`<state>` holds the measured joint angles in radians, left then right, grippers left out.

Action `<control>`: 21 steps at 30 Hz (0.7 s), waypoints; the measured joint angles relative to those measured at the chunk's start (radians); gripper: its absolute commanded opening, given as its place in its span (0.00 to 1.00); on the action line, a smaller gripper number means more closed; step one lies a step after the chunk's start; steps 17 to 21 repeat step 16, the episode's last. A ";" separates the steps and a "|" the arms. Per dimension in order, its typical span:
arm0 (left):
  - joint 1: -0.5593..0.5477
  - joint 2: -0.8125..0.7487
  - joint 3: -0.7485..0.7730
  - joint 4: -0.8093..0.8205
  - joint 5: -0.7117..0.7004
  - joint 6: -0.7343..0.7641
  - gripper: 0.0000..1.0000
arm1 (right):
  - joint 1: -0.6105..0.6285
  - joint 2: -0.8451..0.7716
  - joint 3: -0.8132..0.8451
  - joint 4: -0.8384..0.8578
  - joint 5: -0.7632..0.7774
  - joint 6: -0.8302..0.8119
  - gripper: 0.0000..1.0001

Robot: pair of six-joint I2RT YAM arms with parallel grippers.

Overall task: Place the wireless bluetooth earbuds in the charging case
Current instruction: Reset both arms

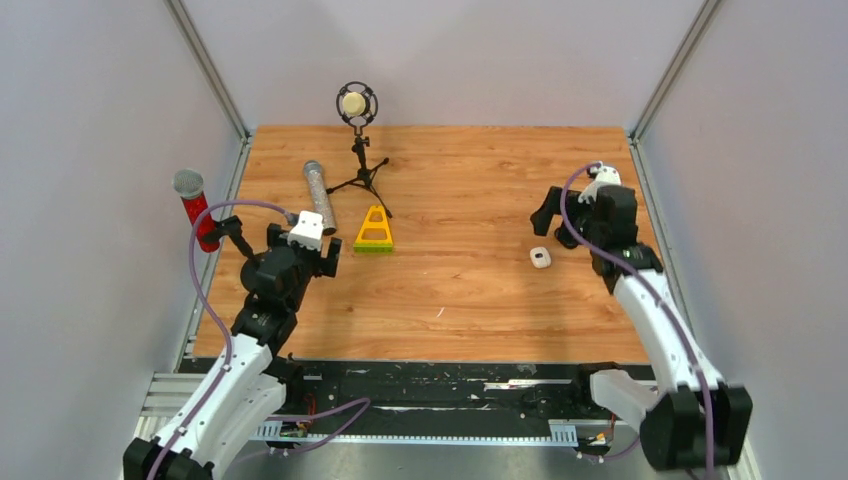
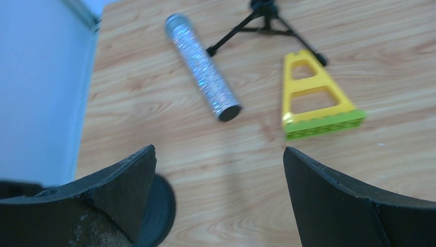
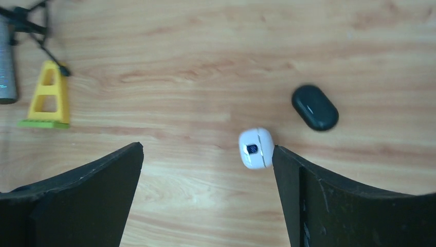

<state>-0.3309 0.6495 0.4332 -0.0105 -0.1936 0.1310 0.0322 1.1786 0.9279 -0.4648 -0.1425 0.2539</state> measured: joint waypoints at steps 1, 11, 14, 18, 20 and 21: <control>0.015 0.001 -0.020 0.015 -0.027 -0.003 1.00 | 0.032 -0.077 -0.051 0.068 0.005 -0.012 1.00; 0.227 -0.009 -0.188 0.151 -0.100 -0.088 1.00 | 0.048 -0.524 -0.597 0.528 0.287 0.101 1.00; 0.269 -0.013 -0.229 0.179 -0.100 -0.114 1.00 | 0.045 -0.494 -0.622 0.534 0.357 0.145 1.00; 0.280 -0.010 -0.238 0.182 -0.100 -0.126 1.00 | 0.045 -0.468 -0.631 0.540 0.399 0.168 1.00; 0.280 -0.010 -0.238 0.182 -0.100 -0.126 1.00 | 0.045 -0.468 -0.631 0.540 0.399 0.168 1.00; 0.280 -0.010 -0.238 0.182 -0.100 -0.126 1.00 | 0.045 -0.468 -0.631 0.540 0.399 0.168 1.00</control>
